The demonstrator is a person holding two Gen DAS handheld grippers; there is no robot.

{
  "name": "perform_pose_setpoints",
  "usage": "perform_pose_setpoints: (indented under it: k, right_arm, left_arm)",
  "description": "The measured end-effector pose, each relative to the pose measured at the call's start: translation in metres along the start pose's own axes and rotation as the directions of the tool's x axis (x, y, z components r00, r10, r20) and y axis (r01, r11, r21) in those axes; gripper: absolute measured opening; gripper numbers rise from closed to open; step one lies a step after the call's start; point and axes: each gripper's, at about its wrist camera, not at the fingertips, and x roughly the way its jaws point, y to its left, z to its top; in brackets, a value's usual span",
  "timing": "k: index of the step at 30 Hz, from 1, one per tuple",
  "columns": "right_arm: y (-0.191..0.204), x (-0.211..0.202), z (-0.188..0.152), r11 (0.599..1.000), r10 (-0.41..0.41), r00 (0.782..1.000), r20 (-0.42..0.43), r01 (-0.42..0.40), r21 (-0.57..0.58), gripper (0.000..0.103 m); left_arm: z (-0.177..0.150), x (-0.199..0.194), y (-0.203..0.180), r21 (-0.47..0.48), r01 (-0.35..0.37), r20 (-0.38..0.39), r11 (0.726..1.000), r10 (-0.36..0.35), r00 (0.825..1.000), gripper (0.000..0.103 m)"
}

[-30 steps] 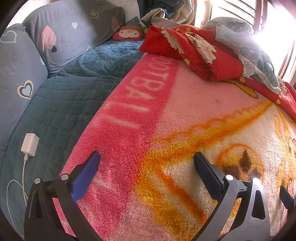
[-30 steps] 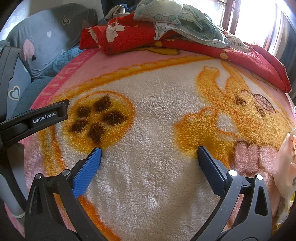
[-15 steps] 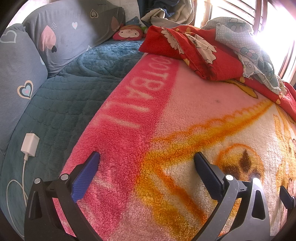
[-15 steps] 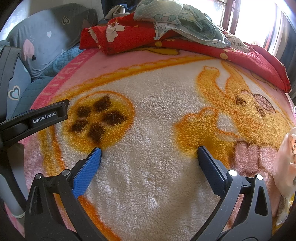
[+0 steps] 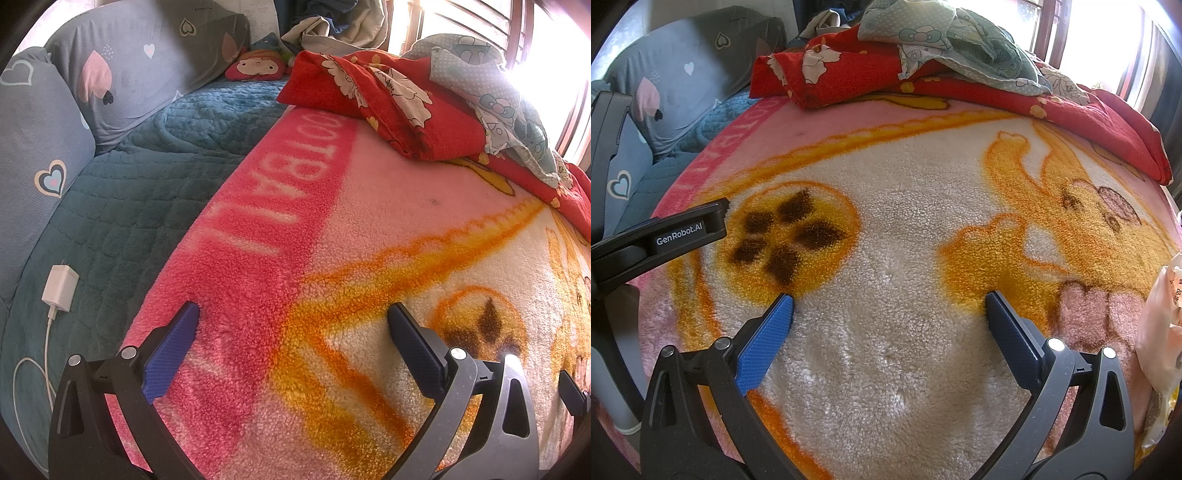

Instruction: Collect trash

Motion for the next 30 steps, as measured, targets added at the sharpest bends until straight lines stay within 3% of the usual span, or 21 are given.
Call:
perform_pose_setpoints:
  k: [30]
  right_arm:
    - [-0.0003, 0.0004, 0.0000, 1.000, 0.006, 1.000, 0.001, -0.006, 0.005, 0.094]
  left_arm:
    - [-0.0005, 0.0002, 0.0006, 0.000, -0.001, 0.001, 1.000, 0.001, 1.000, 0.098]
